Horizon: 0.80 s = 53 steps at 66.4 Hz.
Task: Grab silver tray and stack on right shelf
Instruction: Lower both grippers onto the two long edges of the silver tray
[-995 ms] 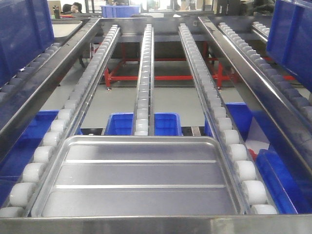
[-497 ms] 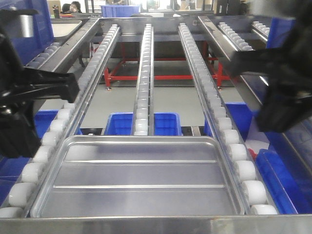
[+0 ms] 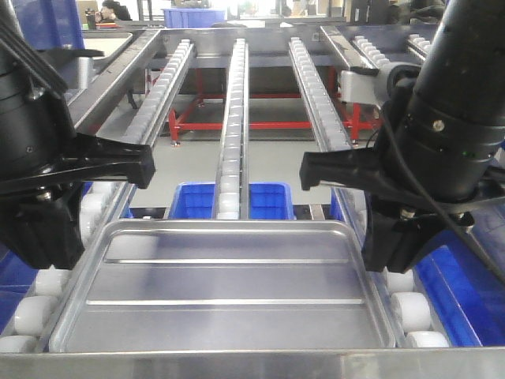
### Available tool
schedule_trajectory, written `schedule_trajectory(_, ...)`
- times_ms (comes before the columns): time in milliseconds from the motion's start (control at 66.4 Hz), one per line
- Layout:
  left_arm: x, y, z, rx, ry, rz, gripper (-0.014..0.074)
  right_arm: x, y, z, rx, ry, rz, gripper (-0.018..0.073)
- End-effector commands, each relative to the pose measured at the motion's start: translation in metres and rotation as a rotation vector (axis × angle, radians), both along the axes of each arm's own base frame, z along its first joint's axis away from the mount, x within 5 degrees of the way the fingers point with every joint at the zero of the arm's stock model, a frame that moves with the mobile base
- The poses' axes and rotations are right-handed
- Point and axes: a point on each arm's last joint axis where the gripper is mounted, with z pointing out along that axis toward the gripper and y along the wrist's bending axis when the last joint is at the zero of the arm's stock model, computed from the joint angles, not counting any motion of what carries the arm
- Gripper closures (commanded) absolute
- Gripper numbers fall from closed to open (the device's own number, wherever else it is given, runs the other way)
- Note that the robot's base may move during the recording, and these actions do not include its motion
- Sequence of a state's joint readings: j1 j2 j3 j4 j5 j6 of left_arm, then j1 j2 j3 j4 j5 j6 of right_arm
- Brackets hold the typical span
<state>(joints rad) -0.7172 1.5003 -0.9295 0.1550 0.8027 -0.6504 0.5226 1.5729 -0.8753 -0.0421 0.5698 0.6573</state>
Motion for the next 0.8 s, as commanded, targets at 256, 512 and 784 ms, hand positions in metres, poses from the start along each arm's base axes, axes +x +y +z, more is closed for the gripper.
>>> schedule_trajectory(256, 0.0104, 0.0021, 0.0193, -0.065, -0.075, 0.006, 0.0685, 0.0021, 0.0132, 0.0127, 0.015, -0.088, 0.063, 0.0482)
schedule_trajectory(512, 0.0089, 0.0010, 0.0190, -0.075, -0.061, 0.012, 0.0686, 0.0016, 0.0128, 0.0124, 0.011, -0.082, 0.062, 0.0482)
schedule_trajectory(784, 0.0081, 0.0015, 0.0186, -0.070, -0.051, 0.015, 0.0687, 0.0016, 0.0128, 0.0124, 0.011, -0.082, 0.062, 0.0477)
